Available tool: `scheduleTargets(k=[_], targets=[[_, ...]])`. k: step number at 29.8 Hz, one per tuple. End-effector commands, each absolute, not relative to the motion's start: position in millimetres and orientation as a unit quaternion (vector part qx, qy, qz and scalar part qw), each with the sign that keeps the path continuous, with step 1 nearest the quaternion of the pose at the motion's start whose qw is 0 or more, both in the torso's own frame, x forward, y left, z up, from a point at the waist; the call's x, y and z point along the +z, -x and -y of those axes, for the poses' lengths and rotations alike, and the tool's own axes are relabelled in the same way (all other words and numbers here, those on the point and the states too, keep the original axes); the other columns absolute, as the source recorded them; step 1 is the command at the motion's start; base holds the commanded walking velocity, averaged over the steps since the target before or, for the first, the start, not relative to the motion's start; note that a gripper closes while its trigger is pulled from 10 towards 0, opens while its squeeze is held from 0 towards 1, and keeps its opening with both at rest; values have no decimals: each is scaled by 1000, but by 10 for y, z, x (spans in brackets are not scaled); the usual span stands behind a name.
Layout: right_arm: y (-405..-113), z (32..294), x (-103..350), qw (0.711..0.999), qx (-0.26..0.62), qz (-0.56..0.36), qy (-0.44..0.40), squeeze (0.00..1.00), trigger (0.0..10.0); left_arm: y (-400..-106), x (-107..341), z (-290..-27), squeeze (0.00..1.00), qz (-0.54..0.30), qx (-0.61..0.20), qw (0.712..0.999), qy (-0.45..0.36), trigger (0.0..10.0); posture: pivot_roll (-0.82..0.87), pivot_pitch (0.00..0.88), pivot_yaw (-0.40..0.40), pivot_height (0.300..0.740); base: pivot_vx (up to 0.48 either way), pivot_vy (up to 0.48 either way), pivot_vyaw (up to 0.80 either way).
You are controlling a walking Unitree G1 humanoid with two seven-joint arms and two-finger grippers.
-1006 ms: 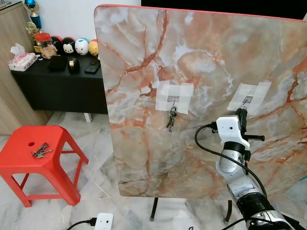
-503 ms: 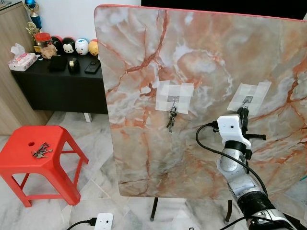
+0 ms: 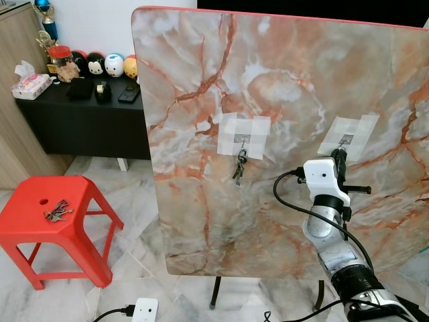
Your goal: Hang keys on a hook
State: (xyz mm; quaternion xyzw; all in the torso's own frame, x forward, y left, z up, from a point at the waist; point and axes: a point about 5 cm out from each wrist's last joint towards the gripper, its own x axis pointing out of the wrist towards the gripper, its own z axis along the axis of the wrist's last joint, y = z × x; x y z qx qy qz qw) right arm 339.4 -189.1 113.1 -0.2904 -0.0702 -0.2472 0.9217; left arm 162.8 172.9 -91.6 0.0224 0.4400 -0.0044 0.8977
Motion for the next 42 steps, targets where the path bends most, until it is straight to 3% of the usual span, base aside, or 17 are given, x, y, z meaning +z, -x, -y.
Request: scheduleTargets(k=[1, 17, 18, 34, 35, 36, 37, 39, 41, 42], targets=[[-3417, 1948, 1142, 921, -252, 60, 292, 0, 10000, -1531, -962, -1714, 0, -457, -10, 889, -26, 10000, 104, 1, -87, 740, 0, 0, 0], [-3427, 1942, 1104, 926, -237, 44, 291, 0, 10000, -1519, -965, -1719, 0, -458, -9, 889, -28, 10000, 105, 7, -87, 740, 0, 0, 0], [-3424, 1940, 1101, 929, -235, 46, 282, 1000, 10000, -1518, -965, -1719, 0, -458, -9, 889, -28, 10000, 105, 9, -87, 740, 0, 0, 0], [-3147, 1822, 839, 940, -197, 29, 279, 1000, 10000, -1523, -964, -1717, 0, -458, -11, 888, -29, 10000, 102, 3, -90, 740, 0, 0, 0], [-3073, 1798, 753, 951, -163, 17, 264, 878, 10000, -1524, -964, -1716, 0, -458, -11, 888, -29, 10000, 104, 1, -92, 740, 0, 0, 0], [-3044, 1789, 719, 956, -146, 11, 254, 878, 10000, -1525, -964, -1716, 0, -458, -11, 888, -29, 10000, 104, 1, -92, 740, 0, 0, 0], [-3009, 1759, 602, 960, -108, -21, 258, 0, 10000, -1527, -963, -1719, 0, -458, -11, 888, -30, 10000, 97, 0, -92, 740, 0, 0, 0], [-2898, 1716, 293, 961, -42, -113, 251, 0, 10000, -1530, -962, -1722, 0, -458, -11, 888, -31, 10000, 93, 0, -92, 740, 0, 0, 0], [-2793, 1733, 91, 961, -37, -173, 211, 0, 10000, -1535, -960, -1721, 0, -458, -12, 888, -32, 10000, 93, 0, -91, 740, 0, 0, 0], [-2708, 1733, -77, 963, -47, -230, 136, 0, 10000, -1540, -959, -1722, 0, -458, -12, 888, -33, 10000, 94, 0, -88, 740, 0, 0, 0]])
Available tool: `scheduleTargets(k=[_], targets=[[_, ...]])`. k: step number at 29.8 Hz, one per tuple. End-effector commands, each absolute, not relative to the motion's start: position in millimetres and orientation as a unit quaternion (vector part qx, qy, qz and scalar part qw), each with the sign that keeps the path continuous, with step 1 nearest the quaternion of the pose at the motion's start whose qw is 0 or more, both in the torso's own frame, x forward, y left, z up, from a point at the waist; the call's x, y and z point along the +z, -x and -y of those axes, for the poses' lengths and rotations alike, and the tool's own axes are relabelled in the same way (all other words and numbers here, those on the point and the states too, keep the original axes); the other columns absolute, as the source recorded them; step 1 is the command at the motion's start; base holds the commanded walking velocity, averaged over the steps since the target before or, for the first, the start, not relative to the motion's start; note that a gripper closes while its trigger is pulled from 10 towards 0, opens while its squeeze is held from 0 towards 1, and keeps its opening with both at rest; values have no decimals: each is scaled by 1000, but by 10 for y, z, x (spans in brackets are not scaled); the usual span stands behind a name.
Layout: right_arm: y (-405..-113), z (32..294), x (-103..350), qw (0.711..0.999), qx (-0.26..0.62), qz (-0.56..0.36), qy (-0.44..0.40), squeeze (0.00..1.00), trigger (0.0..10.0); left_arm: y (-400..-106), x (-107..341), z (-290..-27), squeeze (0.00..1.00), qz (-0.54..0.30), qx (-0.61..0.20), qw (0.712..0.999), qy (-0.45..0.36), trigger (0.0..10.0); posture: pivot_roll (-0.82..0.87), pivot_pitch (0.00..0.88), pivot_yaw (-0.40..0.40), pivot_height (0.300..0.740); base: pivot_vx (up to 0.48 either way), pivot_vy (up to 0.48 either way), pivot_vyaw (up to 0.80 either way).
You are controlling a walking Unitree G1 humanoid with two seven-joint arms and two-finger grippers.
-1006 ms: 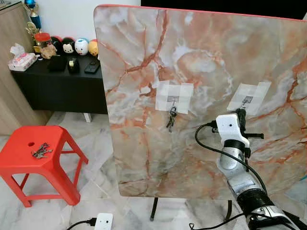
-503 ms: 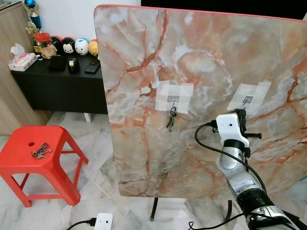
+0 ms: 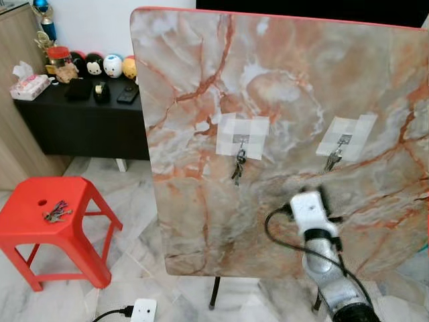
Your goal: Hang keys on a hook
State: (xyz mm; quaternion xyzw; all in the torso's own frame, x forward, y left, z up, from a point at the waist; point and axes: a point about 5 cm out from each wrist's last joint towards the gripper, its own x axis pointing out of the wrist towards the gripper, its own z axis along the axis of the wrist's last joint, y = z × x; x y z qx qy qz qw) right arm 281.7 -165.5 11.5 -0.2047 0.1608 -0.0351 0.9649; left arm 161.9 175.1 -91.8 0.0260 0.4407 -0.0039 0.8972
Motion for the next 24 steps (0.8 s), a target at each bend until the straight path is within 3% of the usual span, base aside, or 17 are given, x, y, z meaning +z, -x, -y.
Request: scheduleTargets(k=[1, 6, 8, 10, 15, 24], targets=[[-2650, 1742, -174, 958, -64, -265, 92, 0, 10000, -1543, -958, -1724, 0, -458, -12, 888, -33, 10000, 92, 0, -88, 740, 0, 0, 0], [-2343, 1782, -518, 917, -121, -380, 4, 0, 10000, -1550, -955, -1734, 0, -457, -4, 889, -35, 10000, 100, 0, -88, 740, 0, 0, 0], [-2315, 1779, -544, 914, -119, -388, 1, 0, 10000, -1551, -954, -1738, 0, -457, -3, 889, -35, 10000, 93, 0, -85, 740, 0, 0, 0], [-2090, 1750, -717, 888, -113, -445, -30, 0, 10000, -1556, -954, -1749, 0, -461, -7, 886, -45, 10000, 74, 0, -73, 740, 0, 0, 0], [-1808, 1717, -883, 860, -91, -500, -50, 0, 10000, -1569, -951, -1764, 0, -465, -8, 884, -50, 10000, 73, 0, -64, 740, 0, 0, 0], [-1730, 1733, -918, 857, -85, -506, -48, 0, 10000, -1597, -940, -1809, 0, -469, -5, 882, -57, 10000, 53, 0, -43, 740, 0, 0, 0]])
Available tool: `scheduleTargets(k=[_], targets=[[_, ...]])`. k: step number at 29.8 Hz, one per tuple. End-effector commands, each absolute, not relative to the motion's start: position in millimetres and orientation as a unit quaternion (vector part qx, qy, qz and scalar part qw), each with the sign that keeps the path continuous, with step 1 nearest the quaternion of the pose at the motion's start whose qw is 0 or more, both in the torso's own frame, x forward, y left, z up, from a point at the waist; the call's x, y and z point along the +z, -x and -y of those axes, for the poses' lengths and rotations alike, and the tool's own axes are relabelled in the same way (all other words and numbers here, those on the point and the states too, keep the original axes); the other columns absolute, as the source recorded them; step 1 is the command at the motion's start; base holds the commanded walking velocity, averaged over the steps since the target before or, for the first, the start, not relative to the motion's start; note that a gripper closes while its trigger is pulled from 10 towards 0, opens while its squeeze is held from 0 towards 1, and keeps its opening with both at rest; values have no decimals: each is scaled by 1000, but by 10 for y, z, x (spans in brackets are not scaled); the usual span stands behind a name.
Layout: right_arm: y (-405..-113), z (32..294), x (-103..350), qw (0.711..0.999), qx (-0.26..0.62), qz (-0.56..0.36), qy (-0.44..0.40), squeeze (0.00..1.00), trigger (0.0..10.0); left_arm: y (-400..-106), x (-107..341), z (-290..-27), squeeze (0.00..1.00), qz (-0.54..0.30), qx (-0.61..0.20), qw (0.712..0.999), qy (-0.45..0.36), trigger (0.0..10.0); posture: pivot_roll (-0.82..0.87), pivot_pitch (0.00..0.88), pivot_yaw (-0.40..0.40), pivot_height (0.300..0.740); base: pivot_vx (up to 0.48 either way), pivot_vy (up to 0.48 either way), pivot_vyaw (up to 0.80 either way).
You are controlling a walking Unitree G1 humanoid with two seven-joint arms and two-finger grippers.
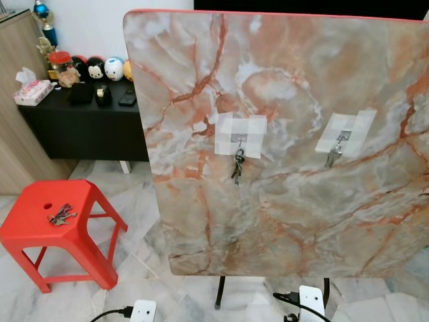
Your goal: Hang keys on a hook
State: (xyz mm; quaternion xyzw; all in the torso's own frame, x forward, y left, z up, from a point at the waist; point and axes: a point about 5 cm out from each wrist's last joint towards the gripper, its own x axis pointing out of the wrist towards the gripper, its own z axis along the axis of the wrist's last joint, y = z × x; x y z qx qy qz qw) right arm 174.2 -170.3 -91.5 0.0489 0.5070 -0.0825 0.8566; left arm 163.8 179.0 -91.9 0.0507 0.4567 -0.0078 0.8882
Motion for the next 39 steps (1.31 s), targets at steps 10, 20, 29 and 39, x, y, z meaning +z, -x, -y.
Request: scheduleTargets(k=[10, 20, 29, 39], targets=[[-1595, 1721, -977, 847, -90, -521, -50, 0, 10000, -1650, -916, -1864, 0, -469, -13, 880, -74, 10000, 33, 0, 16, 740, 0, 0, 0], [-1616, 1707, -966, 855, -81, -508, -63, 0, 10000, -1671, -907, -1872, 0, -468, -4, 881, -71, 10000, 24, 0, 4, 740, 0, 0, 0], [-1598, 1722, -971, 857, -78, -505, -64, 0, 10000, -1666, -911, -1853, 0, -468, 1, 882, -62, 10000, 31, 0, -7, 740, 0, 0, 0], [-1598, 1722, -971, 857, -78, -505, -64, 0, 10000, -1666, -911, -1853, 0, -468, 1, 882, -62, 10000, 31, 0, -7, 740, 0, 0, 0]])
